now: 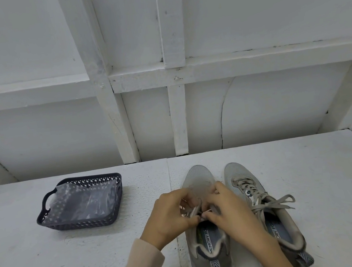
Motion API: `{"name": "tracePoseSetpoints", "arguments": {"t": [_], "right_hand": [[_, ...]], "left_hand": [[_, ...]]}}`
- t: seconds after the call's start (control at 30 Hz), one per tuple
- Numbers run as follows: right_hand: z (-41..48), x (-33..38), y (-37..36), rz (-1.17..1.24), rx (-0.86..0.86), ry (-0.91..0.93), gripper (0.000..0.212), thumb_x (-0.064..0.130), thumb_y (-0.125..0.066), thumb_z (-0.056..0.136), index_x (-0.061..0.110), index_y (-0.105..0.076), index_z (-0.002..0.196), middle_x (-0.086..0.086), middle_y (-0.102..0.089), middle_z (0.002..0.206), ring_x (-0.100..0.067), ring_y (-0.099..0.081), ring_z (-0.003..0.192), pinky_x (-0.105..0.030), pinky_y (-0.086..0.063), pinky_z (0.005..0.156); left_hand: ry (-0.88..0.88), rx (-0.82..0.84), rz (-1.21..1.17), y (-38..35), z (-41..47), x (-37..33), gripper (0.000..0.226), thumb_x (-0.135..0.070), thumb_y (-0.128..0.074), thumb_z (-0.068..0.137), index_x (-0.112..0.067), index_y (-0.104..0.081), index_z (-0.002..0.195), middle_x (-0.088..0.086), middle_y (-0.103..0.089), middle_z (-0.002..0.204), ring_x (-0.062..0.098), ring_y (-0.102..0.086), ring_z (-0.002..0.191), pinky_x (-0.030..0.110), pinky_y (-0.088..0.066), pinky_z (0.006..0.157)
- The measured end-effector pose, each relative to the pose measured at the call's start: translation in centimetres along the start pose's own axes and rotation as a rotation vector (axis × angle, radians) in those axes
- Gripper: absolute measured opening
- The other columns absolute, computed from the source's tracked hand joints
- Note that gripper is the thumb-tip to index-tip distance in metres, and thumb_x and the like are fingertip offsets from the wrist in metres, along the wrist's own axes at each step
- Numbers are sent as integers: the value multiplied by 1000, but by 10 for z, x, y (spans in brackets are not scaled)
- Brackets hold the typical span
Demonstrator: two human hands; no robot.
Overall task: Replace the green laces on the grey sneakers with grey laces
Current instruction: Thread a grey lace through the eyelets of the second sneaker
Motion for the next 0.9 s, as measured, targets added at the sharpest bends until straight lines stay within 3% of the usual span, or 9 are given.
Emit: {"name": "tracePoseSetpoints", "arguments": {"t": [0.23, 0.4, 0.6, 0.77, 0.9], "right_hand": [[0, 5, -6, 11, -87, -56, 9, 35, -68, 85, 26, -67, 86, 16, -43, 106, -6, -50, 98, -24, -40, 75], [-3, 10, -7, -41, -81, -69, 14, 39, -62, 89, 27, -70, 88, 15, -42, 121, -8, -46, 112, -29, -43, 79], [-6, 10, -8, 30, -123, -89, 10, 29, -66, 87, 24, -65, 79, 19, -40, 126, -5, -41, 119, -28, -39, 77], [-5, 11, -3, 98, -263, -54, 22, 14, -74, 78, 25, -60, 64, 24, -42, 109, -1, -43, 105, -23, -35, 73], [-1, 6, 4, 117, -317, -41, 19, 12, -74, 79, 24, -65, 68, 21, -49, 96, 0, -49, 85, -18, -38, 65]], "left_hand": [[1, -20, -12, -1, 0, 2, 25, -20, -80, 64, -26, -67, 84, -14, -68, 83, 3, -63, 78, 22, -55, 72], [-4, -21, -18, -1, 0, 2, 25, -21, -82, 65, -26, -66, 84, -16, -67, 82, 1, -63, 78, 19, -54, 72], [-9, 5, -31, -4, 0, 5, 28, -29, -77, 64, -33, -61, 87, -16, -65, 90, 2, -60, 83, 29, -53, 76], [-64, -13, 192, -1, -2, 6, 33, -50, -64, 63, -47, -48, 93, -22, -51, 103, 1, -45, 97, 27, -37, 85], [-78, -44, 223, -2, -1, 8, 47, -49, -64, 63, -49, -47, 107, -24, -44, 115, 1, -38, 105, 26, -31, 86]]}}
Point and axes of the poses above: each hand's wrist, its own z-axis towards the middle knuckle, its own y-axis out of the back of the hand, x = y × z, the point moved 1 cm from there along z, towards the middle knuckle
